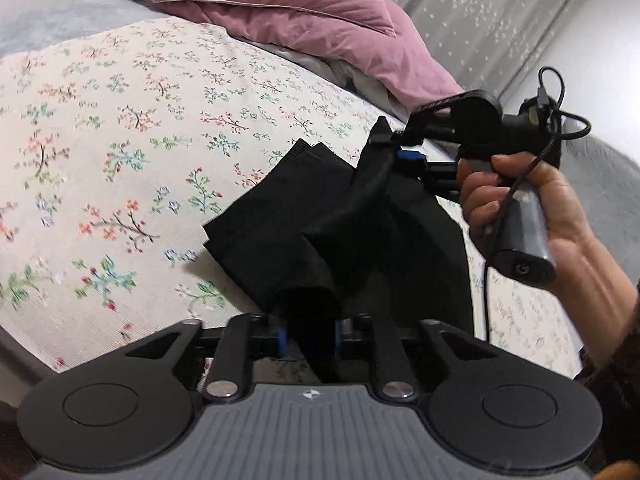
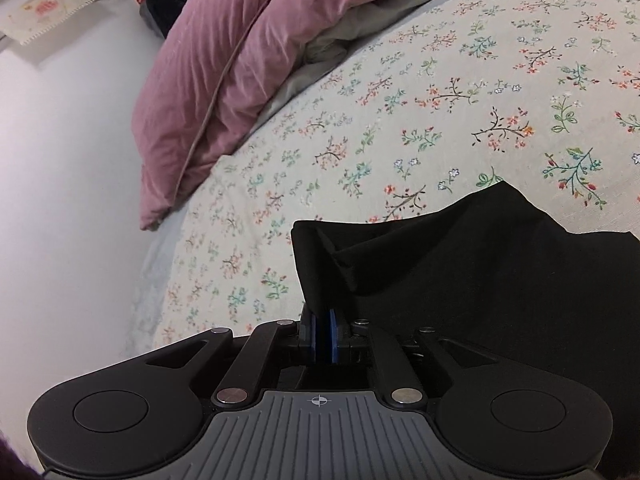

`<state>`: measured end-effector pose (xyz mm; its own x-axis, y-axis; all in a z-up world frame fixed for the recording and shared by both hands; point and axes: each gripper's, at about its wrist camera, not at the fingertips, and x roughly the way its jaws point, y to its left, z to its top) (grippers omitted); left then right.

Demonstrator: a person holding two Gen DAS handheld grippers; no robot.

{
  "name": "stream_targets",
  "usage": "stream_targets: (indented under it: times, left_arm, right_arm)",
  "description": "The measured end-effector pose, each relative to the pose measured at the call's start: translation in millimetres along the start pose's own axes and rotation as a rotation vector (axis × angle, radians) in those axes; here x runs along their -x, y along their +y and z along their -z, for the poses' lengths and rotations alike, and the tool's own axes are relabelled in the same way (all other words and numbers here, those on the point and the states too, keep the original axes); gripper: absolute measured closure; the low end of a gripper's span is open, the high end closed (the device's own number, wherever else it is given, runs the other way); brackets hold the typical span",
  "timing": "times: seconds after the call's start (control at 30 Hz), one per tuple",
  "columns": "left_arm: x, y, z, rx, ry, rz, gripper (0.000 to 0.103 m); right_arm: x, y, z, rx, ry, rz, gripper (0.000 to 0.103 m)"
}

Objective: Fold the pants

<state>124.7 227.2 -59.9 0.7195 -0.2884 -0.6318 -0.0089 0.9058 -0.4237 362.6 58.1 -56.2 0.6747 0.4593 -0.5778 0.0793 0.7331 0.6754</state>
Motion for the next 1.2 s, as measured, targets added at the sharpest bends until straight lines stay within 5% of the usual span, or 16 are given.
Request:
stream_targets:
  times: [0.1,0.17,0.57,0.77,0.9,1.2]
  left_arm:
    - [12,1,-9,-0.054,-0.033,-0.034,0.042]
    - [16,-3,-18,-0.105,-0.049,-0.051,0.04]
    - [-60,-28,-77,-0.303,0.092,-0.039,0.041]
    - [-90,-28,-82,-0.311,0.109,-0.106,0.062]
    - [-90,-35,-76,-0.308,0.054,-0.136,0.09]
    - [-71,-56,-89,-0.369,-0.114,-0.141,0.091]
  right_arm:
    - [15,0,-2,0.016,-0.018,-0.015,0.059]
    - [30,1,-3,0.056,-0.036,-0.028,0.046]
    - [116,-43,33,0.265,0.017,-0.002,0.041]
    - [123,-66,61,0.347,0.029,0.051,0.038]
    - [120,-77,74,0.37,0.03,0.06,0.038]
    - [123,-89,71,0.391,0.059,-0.003,0.035]
